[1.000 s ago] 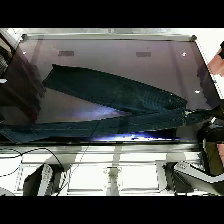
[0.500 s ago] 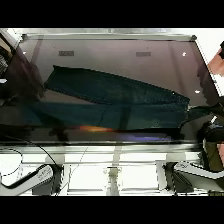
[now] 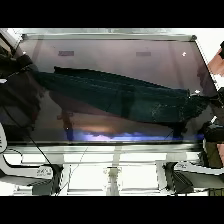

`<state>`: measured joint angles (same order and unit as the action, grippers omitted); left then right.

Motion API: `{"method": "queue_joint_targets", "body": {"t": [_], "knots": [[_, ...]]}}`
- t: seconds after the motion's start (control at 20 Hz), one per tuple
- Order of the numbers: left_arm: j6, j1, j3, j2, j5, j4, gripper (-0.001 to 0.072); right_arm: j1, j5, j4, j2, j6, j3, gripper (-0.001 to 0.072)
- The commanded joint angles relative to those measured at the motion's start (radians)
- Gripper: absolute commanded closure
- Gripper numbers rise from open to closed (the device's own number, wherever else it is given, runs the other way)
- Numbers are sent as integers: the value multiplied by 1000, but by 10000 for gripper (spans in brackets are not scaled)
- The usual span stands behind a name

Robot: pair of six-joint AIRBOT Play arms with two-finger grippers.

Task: Fold the clothes and pants, and hang the long-sleeved shirts on hangers.

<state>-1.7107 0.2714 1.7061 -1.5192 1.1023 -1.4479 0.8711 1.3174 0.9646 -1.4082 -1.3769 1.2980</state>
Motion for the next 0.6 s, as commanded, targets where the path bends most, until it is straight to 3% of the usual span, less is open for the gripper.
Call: {"method": "queue_joint_targets", "body": {"t": [0.0,0.25,0.4,0.55], "knots": [[-41,-10,26,-58,-31,1,681,-58,-121,-5,-34,-49,1,680],[-92,-10,29,-100,-136,14,681,-111,-293,-48,-69,-121,2,680],[-175,-11,30,-103,-259,29,681,-111,-381,-51,-72,-155,2,680],[-175,-19,30,-134,-341,70,680,-112,-430,-70,-87,-160,2,680]]}}
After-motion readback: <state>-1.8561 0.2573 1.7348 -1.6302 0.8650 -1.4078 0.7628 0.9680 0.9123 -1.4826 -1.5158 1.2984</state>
